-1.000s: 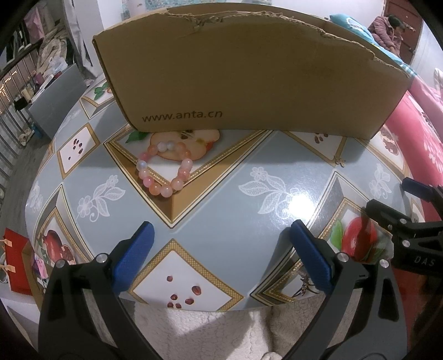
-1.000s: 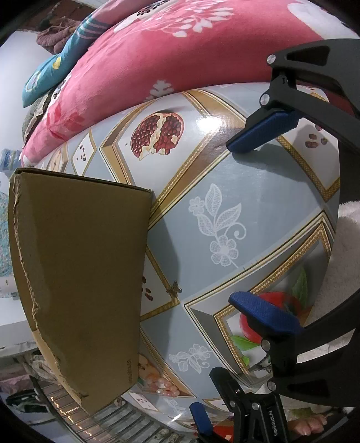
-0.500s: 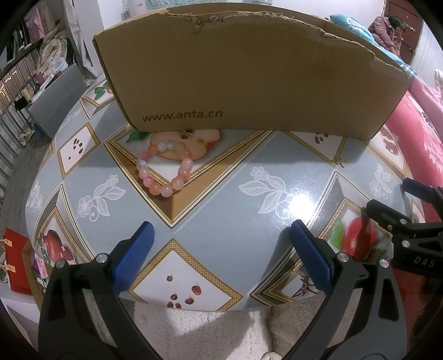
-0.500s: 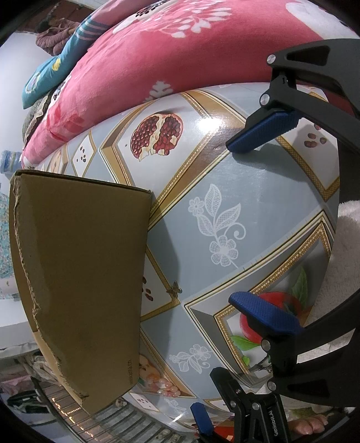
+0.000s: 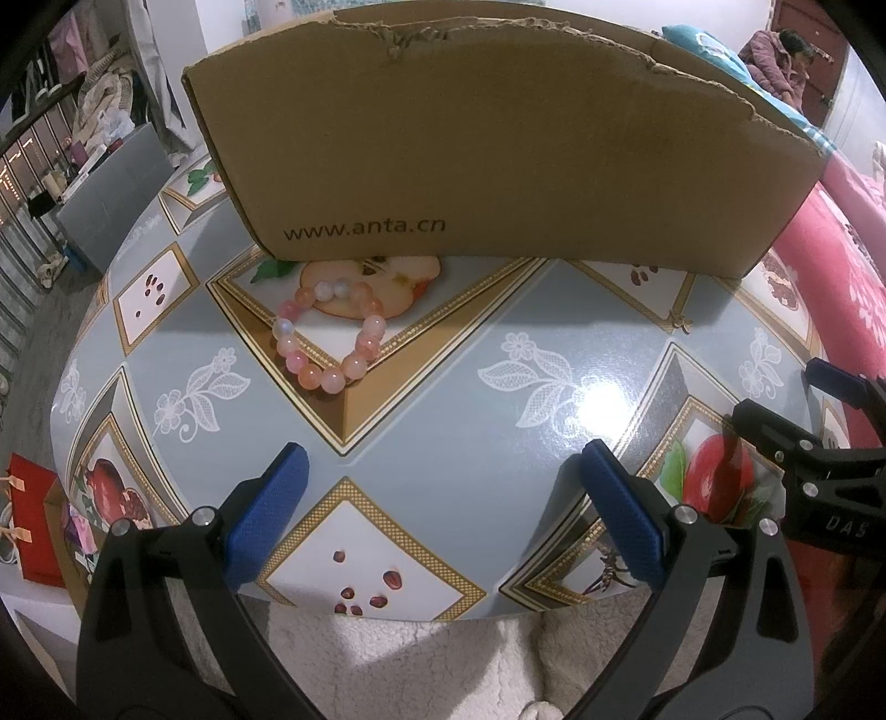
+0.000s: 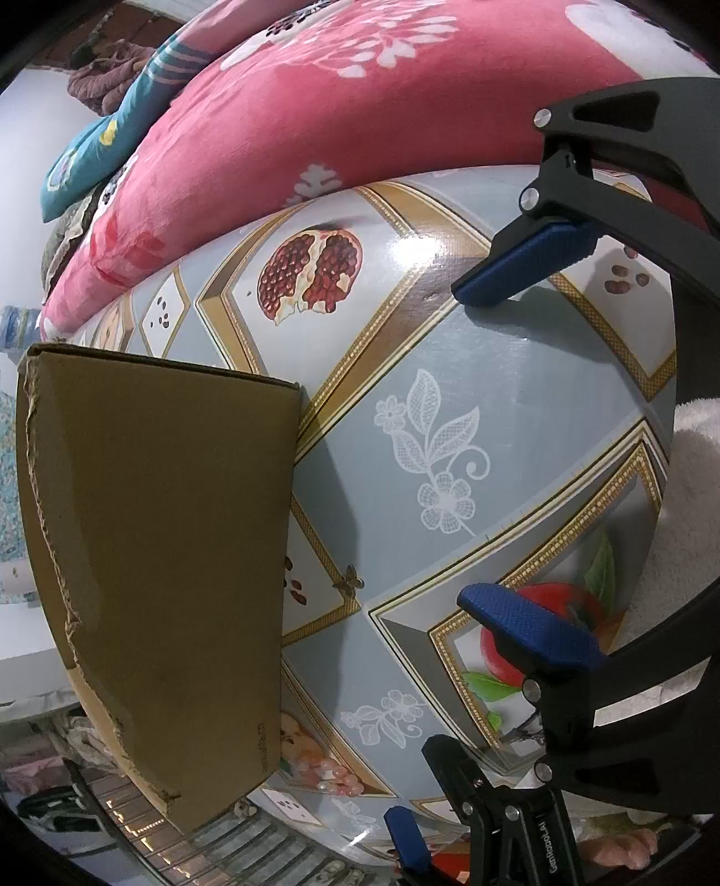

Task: Organize jewelry
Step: 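Move the left gripper to the pink bead bracelet beside the box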

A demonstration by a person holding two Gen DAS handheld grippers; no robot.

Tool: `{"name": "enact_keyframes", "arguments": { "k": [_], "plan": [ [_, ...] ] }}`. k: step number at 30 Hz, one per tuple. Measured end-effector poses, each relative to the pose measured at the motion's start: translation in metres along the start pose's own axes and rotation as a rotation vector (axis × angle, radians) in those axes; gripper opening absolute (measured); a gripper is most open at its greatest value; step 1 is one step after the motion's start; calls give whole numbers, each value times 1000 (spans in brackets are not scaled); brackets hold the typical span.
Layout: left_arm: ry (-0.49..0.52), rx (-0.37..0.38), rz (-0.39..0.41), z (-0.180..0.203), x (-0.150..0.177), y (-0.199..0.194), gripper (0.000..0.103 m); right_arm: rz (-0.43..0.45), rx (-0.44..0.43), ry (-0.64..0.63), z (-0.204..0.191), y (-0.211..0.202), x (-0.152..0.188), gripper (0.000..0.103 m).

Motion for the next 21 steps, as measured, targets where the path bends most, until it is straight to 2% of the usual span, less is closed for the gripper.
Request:
{"name": "enact_keyframes", "arguments": {
  "k": [9, 21],
  "plan": [
    [-1, 0, -9, 0, -1, 1, 95, 5, 4, 7, -1, -1, 1, 97],
    [13, -1, 17, 1, 2, -1, 96, 9, 8, 14, -1, -2, 3, 97]
  ]
}}
Point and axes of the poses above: each gripper's, at about its wrist camera, not at the fingertips, and y roughly the way its jaws point, z to its right, x to its underside, the point moved 2 cm from there along y, roughly the way its jaws point, and after that the axes turned 4 degrees about x, right-handed, at the moved point
